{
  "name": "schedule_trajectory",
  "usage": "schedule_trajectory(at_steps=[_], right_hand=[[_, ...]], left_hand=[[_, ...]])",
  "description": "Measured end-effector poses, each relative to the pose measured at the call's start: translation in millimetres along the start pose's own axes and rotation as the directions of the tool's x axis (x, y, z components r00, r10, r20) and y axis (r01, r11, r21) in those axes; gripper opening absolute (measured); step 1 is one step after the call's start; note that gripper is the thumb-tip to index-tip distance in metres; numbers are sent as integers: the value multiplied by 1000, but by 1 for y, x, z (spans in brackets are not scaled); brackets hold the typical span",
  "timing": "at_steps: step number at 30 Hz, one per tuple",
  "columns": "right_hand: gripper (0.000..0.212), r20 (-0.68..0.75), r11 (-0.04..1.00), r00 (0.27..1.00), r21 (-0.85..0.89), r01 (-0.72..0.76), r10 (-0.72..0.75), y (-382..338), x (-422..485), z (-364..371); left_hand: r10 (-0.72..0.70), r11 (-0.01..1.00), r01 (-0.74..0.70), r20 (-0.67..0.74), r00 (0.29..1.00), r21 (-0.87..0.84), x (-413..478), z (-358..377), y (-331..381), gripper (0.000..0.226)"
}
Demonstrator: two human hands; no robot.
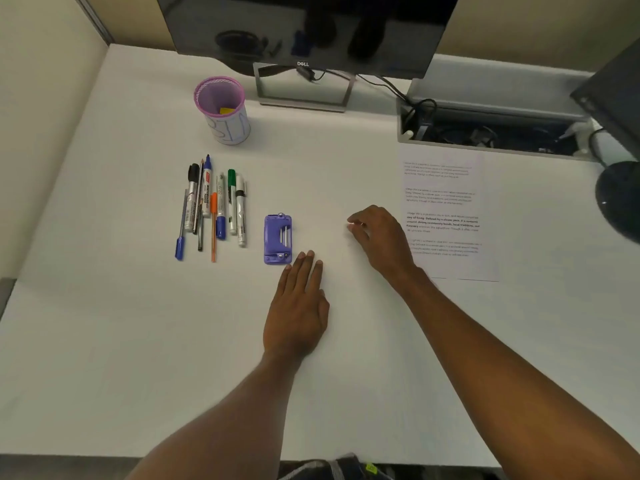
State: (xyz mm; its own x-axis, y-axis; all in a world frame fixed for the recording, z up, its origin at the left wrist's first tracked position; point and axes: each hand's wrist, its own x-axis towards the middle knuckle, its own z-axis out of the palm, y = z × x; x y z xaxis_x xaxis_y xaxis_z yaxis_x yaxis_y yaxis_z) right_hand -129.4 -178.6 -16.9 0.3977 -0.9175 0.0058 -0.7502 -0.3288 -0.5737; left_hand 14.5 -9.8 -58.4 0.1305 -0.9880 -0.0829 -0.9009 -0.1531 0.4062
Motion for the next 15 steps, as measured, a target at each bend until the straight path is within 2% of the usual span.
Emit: schedule_trajectory(at_steps=[8, 15], right_hand=[[18, 25, 1000, 1000, -7, -19, 19, -3, -26, 11], [5, -3, 996, 999, -74, -43, 43, -9, -24, 17]], left_hand=[[-10, 1000, 10, -4, 1000, -3, -1, -3, 3, 58], [-12, 1000, 12, -6, 1000, -9, -1, -3, 2, 59]])
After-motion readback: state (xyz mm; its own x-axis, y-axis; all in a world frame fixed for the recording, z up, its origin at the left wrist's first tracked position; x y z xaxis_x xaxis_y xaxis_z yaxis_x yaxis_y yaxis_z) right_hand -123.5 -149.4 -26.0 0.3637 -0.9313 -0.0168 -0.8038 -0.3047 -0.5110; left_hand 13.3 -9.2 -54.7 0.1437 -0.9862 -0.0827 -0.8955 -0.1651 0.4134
